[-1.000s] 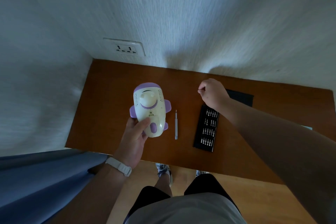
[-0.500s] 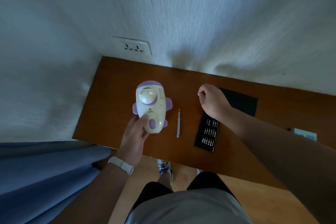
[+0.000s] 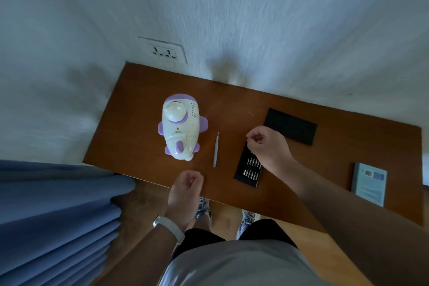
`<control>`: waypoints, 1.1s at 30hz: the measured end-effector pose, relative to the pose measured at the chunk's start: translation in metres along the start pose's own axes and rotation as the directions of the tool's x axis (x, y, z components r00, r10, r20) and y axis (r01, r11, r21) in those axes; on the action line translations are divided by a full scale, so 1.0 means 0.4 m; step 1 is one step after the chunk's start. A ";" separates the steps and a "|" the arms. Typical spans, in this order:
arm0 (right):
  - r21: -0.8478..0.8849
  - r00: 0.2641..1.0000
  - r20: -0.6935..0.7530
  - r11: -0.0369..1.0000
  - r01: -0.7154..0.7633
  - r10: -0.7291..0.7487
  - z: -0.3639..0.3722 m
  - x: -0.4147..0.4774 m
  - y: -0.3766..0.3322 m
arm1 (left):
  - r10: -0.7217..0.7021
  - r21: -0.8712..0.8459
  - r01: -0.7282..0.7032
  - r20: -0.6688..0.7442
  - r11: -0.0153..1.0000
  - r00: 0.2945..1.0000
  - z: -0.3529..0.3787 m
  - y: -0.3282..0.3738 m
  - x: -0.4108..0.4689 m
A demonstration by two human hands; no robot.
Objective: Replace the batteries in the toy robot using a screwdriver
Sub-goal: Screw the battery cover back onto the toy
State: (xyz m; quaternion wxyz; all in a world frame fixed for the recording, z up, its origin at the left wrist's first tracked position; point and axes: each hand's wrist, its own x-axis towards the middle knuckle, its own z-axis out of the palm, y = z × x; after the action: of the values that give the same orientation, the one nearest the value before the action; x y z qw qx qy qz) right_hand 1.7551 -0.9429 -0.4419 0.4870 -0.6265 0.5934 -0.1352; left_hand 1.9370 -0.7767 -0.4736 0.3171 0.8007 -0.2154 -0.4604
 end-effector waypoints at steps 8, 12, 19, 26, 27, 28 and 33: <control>0.120 1.000 0.004 0.993 -0.011 0.011 -0.064 -0.083 0.041 | 0.169 0.607 -0.107 -0.046 0.787 0.985 0.131 0.085 0.056; 0.211 0.999 0.004 0.977 -0.040 0.040 -0.090 -0.123 0.065 | 0.146 0.591 -0.041 -0.131 0.805 0.981 0.167 0.104 0.078; 0.311 0.995 0.008 0.946 -0.095 0.097 -0.144 -0.163 0.085 | 0.082 0.527 0.023 -0.174 0.849 0.981 0.192 0.129 0.072; 0.496 1.000 -0.003 0.868 -0.022 0.028 -0.225 -0.206 0.027 | 0.329 0.347 -0.330 0.064 0.878 0.942 0.169 0.206 -0.064; 0.524 1.000 -0.012 0.852 -0.009 0.018 -0.237 -0.212 0.012 | 0.368 0.320 -0.377 0.091 0.869 0.925 0.163 0.229 -0.086; 0.550 1.000 -0.024 0.835 0.003 0.012 -0.248 -0.217 -0.004 | 0.403 0.298 -0.420 0.120 0.857 0.907 0.157 0.253 -0.105; 0.657 0.997 -0.080 0.752 0.056 -0.004 -0.303 -0.244 -0.097 | 0.555 0.231 -0.598 0.227 0.768 0.801 0.120 0.376 -0.179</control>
State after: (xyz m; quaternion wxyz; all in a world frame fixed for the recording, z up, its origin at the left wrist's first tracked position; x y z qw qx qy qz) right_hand 1.6631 -0.9189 -0.3127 0.6517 -0.4192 0.5154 -0.3660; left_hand 1.8526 -0.8520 -0.3423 0.3051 0.6975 -0.5389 -0.3605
